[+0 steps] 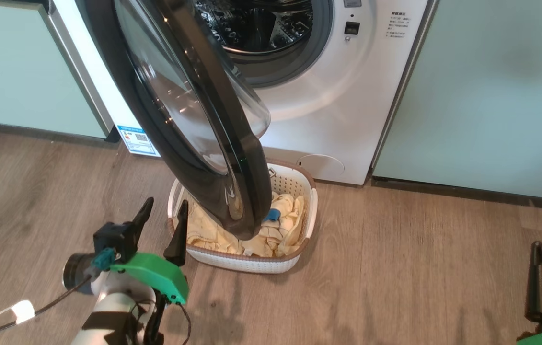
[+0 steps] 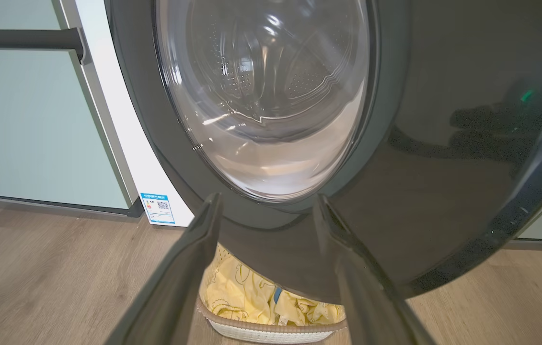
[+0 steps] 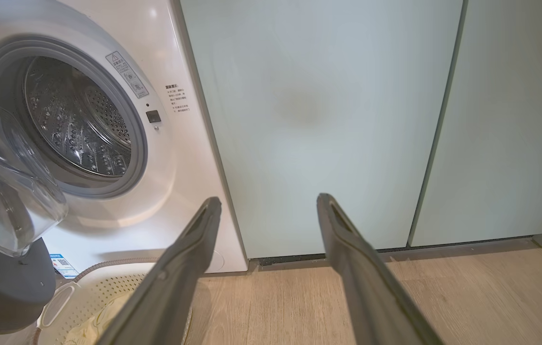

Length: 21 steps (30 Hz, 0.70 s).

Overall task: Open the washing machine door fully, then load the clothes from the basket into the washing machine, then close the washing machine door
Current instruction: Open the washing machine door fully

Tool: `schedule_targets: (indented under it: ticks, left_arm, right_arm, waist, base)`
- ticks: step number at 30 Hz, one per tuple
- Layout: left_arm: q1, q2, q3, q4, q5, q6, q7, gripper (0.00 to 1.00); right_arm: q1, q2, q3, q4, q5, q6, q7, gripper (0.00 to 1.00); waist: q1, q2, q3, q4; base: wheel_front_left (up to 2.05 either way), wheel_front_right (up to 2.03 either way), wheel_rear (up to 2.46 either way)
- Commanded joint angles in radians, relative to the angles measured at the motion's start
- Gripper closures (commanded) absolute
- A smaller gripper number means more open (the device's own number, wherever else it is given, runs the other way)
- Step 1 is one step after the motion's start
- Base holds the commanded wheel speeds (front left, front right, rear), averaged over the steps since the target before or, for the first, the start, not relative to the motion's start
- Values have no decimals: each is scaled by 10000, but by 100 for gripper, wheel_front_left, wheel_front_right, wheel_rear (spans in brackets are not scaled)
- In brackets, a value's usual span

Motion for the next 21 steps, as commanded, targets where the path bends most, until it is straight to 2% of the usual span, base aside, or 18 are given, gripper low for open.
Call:
schedule_targets:
  ticks: [1,2,3,5,6,8,21]
  left_arm:
    - [-283,268,306,-265,-128,90,-64,0]
    - [-303,281,270,-229,-140,68,-64,0]
    - [-325,284,253,-217,-143,62,-66,6]
    - [-361,291,233,-199,-156,61,-71,12]
    - [-379,304,213,-190,-149,56,-72,33]
    - [-420,323,186,-156,-153,45,-72,100]
    - [-979,581,258,-739,-203,158,10,100]
  right_arm:
    - [-113,-151,188,-337,-51,-29,-10,0]
    - [-111,-151,179,-324,-61,-29,-4,0]
    - [-111,-150,175,-326,-68,-29,-9,0]
    - [-112,-150,181,-332,-64,-29,-17,0]
    - [-114,-150,184,-336,-52,-29,-25,0]
    - [-114,-150,178,-316,-31,-29,-39,0]
    - [74,-149,206,-225,53,-29,-121,0]
  waist:
    - [-1,-1,-26,-3]
    - [-1,-1,-35,0]
    - [-1,-1,-36,3]
    - [-1,-1,-30,2]
    - [-1,-1,-25,1]
    - [-1,-1,-28,1]
    - [-1,-1,-168,-6]
  base:
    - [0,0,0]
    - [0,0,0]
    - [0,0,0]
    - [0,0,0]
    - [0,0,0]
    - [0,0,0]
    - [0,0,0]
